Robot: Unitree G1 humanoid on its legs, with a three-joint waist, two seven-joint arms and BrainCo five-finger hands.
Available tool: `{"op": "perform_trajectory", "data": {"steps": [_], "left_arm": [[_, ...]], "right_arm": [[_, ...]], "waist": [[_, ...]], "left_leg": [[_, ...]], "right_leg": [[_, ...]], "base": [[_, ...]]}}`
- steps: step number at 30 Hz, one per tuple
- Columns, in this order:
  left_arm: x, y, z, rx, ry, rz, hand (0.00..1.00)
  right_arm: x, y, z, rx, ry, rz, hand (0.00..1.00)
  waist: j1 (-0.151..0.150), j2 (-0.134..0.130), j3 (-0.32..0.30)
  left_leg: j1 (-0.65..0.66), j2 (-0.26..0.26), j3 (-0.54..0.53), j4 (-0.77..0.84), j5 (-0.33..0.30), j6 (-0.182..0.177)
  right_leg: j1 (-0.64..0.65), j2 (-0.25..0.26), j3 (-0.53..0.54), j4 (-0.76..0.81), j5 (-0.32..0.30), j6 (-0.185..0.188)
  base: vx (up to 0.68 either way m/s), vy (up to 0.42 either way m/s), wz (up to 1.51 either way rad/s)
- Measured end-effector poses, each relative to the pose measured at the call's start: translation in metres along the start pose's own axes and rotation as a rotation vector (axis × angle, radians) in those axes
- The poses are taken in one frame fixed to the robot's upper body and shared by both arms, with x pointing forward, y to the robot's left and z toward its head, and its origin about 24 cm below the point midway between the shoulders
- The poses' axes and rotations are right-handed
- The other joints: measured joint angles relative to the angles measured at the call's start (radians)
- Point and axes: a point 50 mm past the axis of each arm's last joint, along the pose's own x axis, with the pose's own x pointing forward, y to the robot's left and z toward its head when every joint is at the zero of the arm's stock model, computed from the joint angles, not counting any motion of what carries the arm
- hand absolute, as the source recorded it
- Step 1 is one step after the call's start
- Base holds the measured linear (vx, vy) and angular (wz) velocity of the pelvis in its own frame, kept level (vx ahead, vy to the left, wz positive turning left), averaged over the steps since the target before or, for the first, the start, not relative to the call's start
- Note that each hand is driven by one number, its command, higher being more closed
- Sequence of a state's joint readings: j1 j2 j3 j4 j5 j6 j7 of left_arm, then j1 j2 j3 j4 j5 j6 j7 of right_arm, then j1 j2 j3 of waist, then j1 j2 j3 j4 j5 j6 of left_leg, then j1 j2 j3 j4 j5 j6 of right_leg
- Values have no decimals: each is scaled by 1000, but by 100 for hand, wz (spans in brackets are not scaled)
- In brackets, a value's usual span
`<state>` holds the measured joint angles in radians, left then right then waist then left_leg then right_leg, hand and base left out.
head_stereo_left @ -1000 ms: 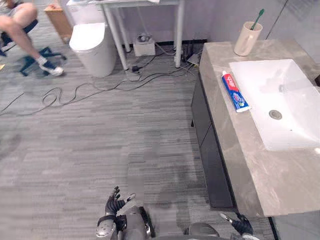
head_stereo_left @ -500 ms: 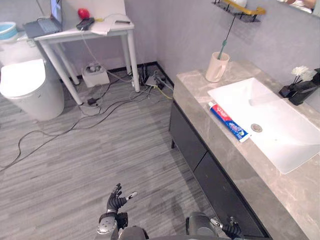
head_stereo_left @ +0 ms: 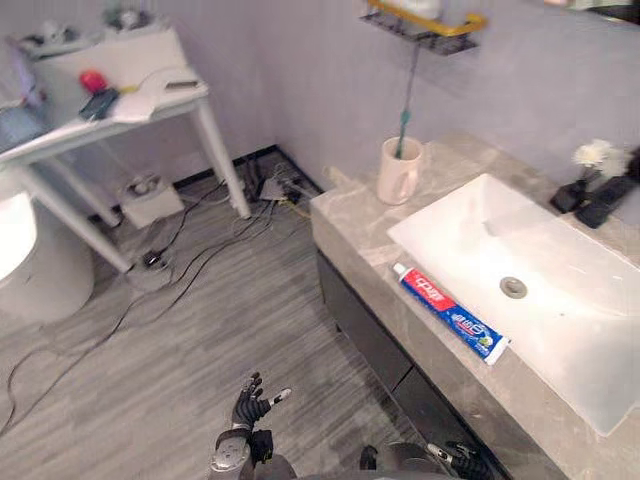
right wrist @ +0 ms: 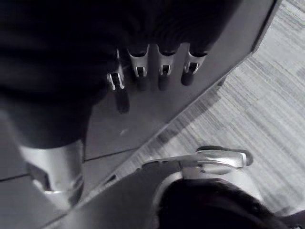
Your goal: Organize washtable
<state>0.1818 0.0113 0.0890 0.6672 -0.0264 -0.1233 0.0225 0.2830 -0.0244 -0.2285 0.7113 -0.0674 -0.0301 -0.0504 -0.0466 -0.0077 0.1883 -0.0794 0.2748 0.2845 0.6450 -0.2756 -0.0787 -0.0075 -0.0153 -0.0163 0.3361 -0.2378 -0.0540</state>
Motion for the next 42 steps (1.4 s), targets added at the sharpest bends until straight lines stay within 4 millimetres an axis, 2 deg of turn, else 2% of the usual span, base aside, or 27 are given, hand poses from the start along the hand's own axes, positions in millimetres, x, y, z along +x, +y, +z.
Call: {"op": "perform_trajectory", "data": {"steps": [2, 3, 4, 5, 7, 10, 12, 14, 16, 18, 20, 21, 22, 23, 24, 25, 28, 31, 32, 33, 34, 35, 36, 37, 38, 40, 42], "left_arm": [[-2, -1, -3, -7, 7, 1, 0], [-3, -2, -6, -12, 15, 1, 0], [-5, -5, -11, -21, 34, 0, 0], [-7, -2, -13, -19, 43, 10, 0], [-4, 2, -8, -4, 22, 14, 0], [-7, 0, -12, -11, 32, 14, 0], [-5, 0, -4, -11, 0, 10, 0], [-3, -1, 4, -10, -31, 6, 0], [1, -4, 5, -2, -26, -5, 0], [3, -3, 3, 12, -6, -11, 0], [7, -5, 4, 22, 2, -20, 0], [7, -6, 3, 22, 10, -23, 0], [7, -6, 1, 24, 16, -24, 0], [5, -8, -4, 44, 31, -42, 0], [2, -9, -9, 47, 46, -48, 0], [2, -9, -10, 46, 50, -47, 0], [-1, 6, -15, 69, 67, -16, 0], [-4, 10, -20, 70, 88, -4, 0], [-5, 9, -22, 58, 93, -1, 0], [-6, 4, -24, 48, 98, -14, 0], [-5, 3, -23, 47, 93, -15, 0], [-5, 3, -22, 46, 91, -15, 0], [-5, 1, -22, 42, 87, -17, 0], [-3, 2, -21, 45, 89, -13, 0], [-3, 5, -22, 45, 95, 3, 0], [-3, 11, -22, 60, 96, 15, 0], [-5, 13, -24, 62, 106, 23, 0]], "right_arm": [[1, 0, 10, 1, -43, -8, 0], [1, 0, 16, -5, -72, -7, 0], [1, 1, 20, -6, -85, -6, 0], [1, 6, 19, -3, -84, 6, 0], [-4, 19, 10, -1, -63, 45, 0], [-6, 26, 18, 9, -99, 61, 0], [-6, 35, 27, 7, -131, 92, 0], [-4, 43, 34, 14, -148, 116, 0], [1, 42, 37, -19, -140, 125, 0], [7, 36, 41, -53, -140, 114, 0], [11, 26, 42, -81, -135, 94, 0], [12, 22, 44, -95, -140, 83, 0], [13, 22, 46, -95, -141, 85, 0], [15, 18, 38, -105, -104, 72, 0], [16, 10, 36, -119, -93, 53, 0], [17, 11, 37, -120, -91, 54, 0], [15, 23, 34, -103, -88, 80, 0], [14, 25, 34, -92, -91, 81, 0], [15, 23, 37, -88, -100, 74, 0], [16, 24, 43, -88, -115, 76, 0], [17, 22, 45, -88, -122, 71, 0], [18, 17, 47, -93, -127, 57, 0], [19, 12, 49, -105, -133, 47, 0], [20, 10, 47, -111, -123, 43, 0], [19, 11, 45, -109, -121, 48, 0], [16, 16, 36, -95, -95, 58, 0], [16, 18, 33, -92, -84, 62, 0]], "waist": [[12, 0, -1], [12, 13, -5], [21, 21, -11], [21, 7, -23], [10, -55, -40], [16, -62, -47], [18, -54, -49], [20, -46, -45], [16, -21, -48], [2, 7, -53], [-9, 35, -53], [-16, 31, -45], [-15, 6, -34], [-20, 12, -40], [-21, 25, -47], [-15, 25, -52], [10, 15, -45], [34, 19, -27], [36, 21, -25], [42, 4, -22], [41, 8, -21], [37, 23, -20], [33, 49, -22], [35, 43, -19], [35, 45, -25], [37, 16, -26], [38, 7, -31]], "left_leg": [[-2, -52, -137, -157, 2, -3], [3, -69, -226, -252, 1, -6], [20, -104, -265, -271, 35, -59], [20, -126, -260, -279, 25, -45], [34, -166, -201, -274, -8, -13], [79, -169, -71, -242, -48, 18], [108, -163, 20, -264, -56, 30], [146, -165, 110, -305, -53, 34], [203, -172, 208, -360, -51, 36], [217, -171, 211, -392, -45, 36], [219, -176, 208, -396, -30, 24], [199, -182, 185, -322, -8, 21], [183, -191, 149, -310, -35, 29], [206, -223, 86, -495, -6, 28], [201, -201, 82, -539, 110, 35], [197, -201, 89, -521, 111, 30], [136, -132, 102, -342, 42, -62], [77, -57, 88, -87, 37, -65], [38, -48, 56, -1, 63, -36], [34, -85, 0, -48, 27, -15], [32, -107, -31, -101, 19, -10], [33, -144, -103, -234, 30, -15], [45, -155, -150, -361, 96, -11], [70, -158, -140, -380, 101, 8], [85, -169, -137, -395, 101, 9], [114, -181, -114, -447, 112, 17], [134, -193, -106, -480, 123, 19]], "right_leg": [[-21, -1, 92, 21, -17, 38], [-37, 12, 133, 41, -30, 61], [-57, 16, 197, 65, -36, 89], [-60, 5, 223, 55, -35, 96], [-73, -36, 274, 40, -23, 118], [-94, -42, 342, 45, 5, 164], [-140, -50, 301, 73, 35, 158], [-192, -90, 105, 115, 57, 142], [-206, -160, -270, 112, 61, 85], [-199, -158, -358, 82, 92, 64], [-185, -143, -353, 32, 122, 58], [-151, -153, -330, -11, 141, 59], [-130, -173, -322, -30, 147, 67], [-90, -180, -326, -71, 161, 74], [-75, -161, -330, -102, 160, 98], [-70, -164, -318, -113, 165, 106], [-23, -123, -310, -191, 163, 104], [39, -86, -267, -228, 163, 103], [59, -81, -239, -238, 164, 100], [58, -96, -203, -240, 165, 99], [54, -100, -187, -239, 167, 101], [51, -101, -167, -237, 178, 119], [50, -84, -149, -238, 180, 124], [63, -80, -130, -255, 189, 134], [71, -85, -121, -272, 192, 138], [77, -94, -112, -300, 201, 141], [84, -97, -111, -309, 202, 140]], "base": [[73, 372, -138], [66, 424, -154], [80, 342, -133], [164, 467, -110], [160, 365, -65], [149, 281, -118], [119, 212, -145], [81, 155, -139], [92, 134, -122], [147, 81, -87], [153, 38, -54], [116, 44, -24], [51, 35, -9], [-25, 2, 5], [-50, -23, -5], [26, -37, -7], [31, -44, -8], [29, -46, -36], [125, -30, -65], [129, -5, -69], [85, 43, -76], [73, 84, -66], [117, 93, -68], [129, 79, -41], [142, 70, -30], [108, 59, -21], [87, 30, -11]]}}
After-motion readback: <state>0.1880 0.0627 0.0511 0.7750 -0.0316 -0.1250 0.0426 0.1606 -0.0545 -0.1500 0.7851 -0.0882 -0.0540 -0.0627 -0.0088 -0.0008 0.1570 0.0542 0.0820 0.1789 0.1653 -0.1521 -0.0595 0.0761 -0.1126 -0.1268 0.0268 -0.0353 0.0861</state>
